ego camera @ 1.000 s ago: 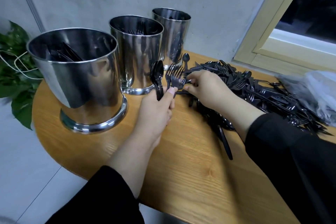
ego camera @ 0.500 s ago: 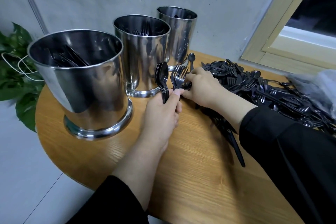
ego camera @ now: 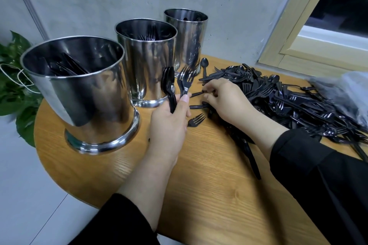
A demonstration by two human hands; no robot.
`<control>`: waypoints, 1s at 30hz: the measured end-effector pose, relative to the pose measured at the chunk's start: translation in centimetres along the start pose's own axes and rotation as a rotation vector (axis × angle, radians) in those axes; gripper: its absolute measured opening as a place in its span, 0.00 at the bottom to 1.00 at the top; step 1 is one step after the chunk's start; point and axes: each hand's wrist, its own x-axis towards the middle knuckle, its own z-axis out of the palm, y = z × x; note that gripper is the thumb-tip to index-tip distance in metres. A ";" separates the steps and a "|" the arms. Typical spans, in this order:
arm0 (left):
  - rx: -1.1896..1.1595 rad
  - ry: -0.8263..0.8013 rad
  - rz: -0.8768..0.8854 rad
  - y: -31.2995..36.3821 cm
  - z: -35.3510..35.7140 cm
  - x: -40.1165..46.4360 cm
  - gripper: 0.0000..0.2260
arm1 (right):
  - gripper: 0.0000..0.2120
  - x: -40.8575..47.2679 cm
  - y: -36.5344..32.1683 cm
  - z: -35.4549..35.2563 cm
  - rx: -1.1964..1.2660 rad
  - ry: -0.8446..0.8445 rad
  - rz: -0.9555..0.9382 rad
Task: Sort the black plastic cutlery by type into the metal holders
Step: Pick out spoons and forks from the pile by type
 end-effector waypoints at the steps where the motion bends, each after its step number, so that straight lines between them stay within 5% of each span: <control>1: 0.026 0.031 0.018 -0.1 -0.1 0.1 0.18 | 0.13 -0.3 0.1 -0.1 -0.027 -0.047 -0.031; 9: 0.145 0.059 0.060 -0.2 -0.1 0.2 0.17 | 0.17 -3.7 -1.8 -0.9 -0.106 -0.161 -0.095; 13: 0.131 0.028 0.060 -0.2 0.0 -0.1 0.17 | 0.11 -4.4 -2.4 0.3 -0.049 -0.203 -0.066; 21: 0.274 0.129 0.207 0.9 0.3 -1.3 0.18 | 0.08 -7.6 -0.2 -3.7 0.258 0.049 -0.038; 30: 0.430 -0.485 0.108 1.8 7.2 -3.1 0.14 | 0.07 -11.6 5.7 -7.2 0.564 0.450 0.085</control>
